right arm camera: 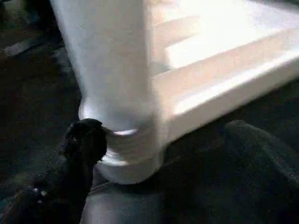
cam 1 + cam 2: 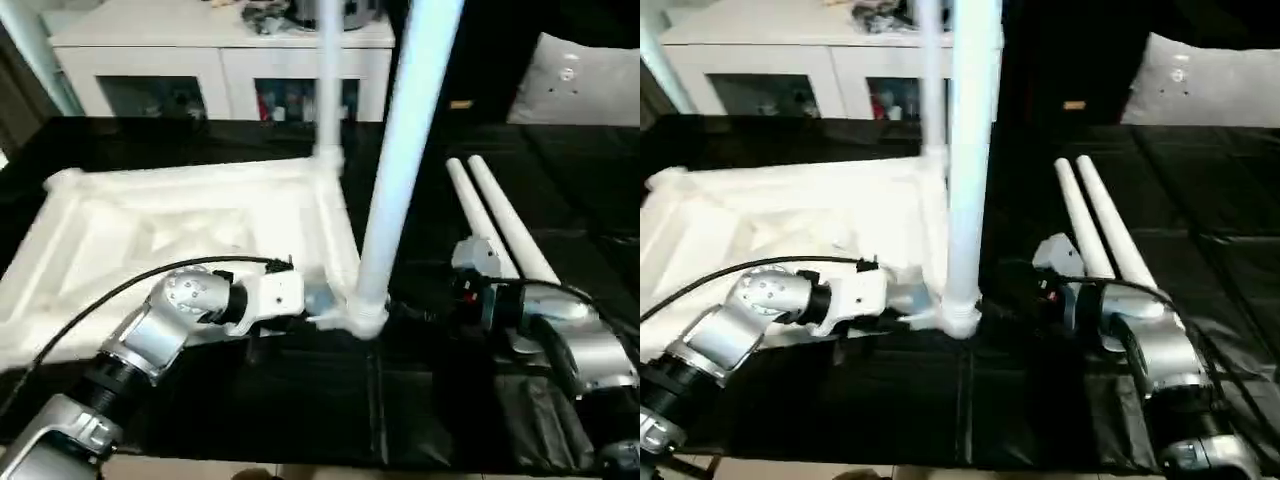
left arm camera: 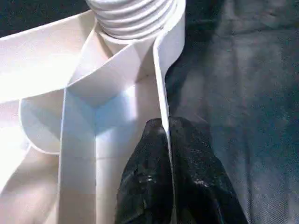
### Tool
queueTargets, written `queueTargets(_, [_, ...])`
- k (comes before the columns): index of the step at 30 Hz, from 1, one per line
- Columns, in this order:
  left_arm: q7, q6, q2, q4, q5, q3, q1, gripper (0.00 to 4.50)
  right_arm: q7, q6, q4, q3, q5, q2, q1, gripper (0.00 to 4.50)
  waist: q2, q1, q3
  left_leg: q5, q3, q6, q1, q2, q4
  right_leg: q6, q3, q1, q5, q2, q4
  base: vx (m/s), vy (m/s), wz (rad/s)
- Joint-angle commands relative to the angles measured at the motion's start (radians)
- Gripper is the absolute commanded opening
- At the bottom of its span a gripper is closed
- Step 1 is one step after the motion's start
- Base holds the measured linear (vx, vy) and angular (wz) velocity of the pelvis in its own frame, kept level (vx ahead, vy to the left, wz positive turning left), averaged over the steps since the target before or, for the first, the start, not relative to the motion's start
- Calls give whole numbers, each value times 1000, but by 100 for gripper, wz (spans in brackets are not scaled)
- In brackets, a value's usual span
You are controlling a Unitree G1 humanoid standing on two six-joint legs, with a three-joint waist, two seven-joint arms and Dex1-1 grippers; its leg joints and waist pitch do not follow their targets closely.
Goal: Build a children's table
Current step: Rotate leg to tighten
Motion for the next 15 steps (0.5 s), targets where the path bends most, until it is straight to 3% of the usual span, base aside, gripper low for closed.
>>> queueTargets(1, [-64,-51,14,21,40,-71,-2,0,49,13,-16,38,-8,-2,-14,443,-1,1,-61,-103,-22,115,10,67,-60,-259,49,46,39,-93,-56,0,0,0])
queueTargets(7, [-105,-103,11,46,41,-86,-20,0,72,12,17,70,-16,36,-37,414,0,12,-61,-116,-21,99,12,69,-61,-263,48,43,19,-95,-55,0,0,0])
queueTargets(12, [-114,-117,3,61,43,-88,-28,0,74,6,32,73,-12,50,-49,357,0,12,-61,-126,-22,80,11,68,-64,-259,48,45,10,-97,-55,0,0,0])
queueTargets(15, [-119,-128,2,71,43,-88,-30,0,85,11,27,75,-5,49,-49,338,-1,12,-63,-114,-22,85,10,68,-62,-257,47,46,34,-97,-52,0,0,0])
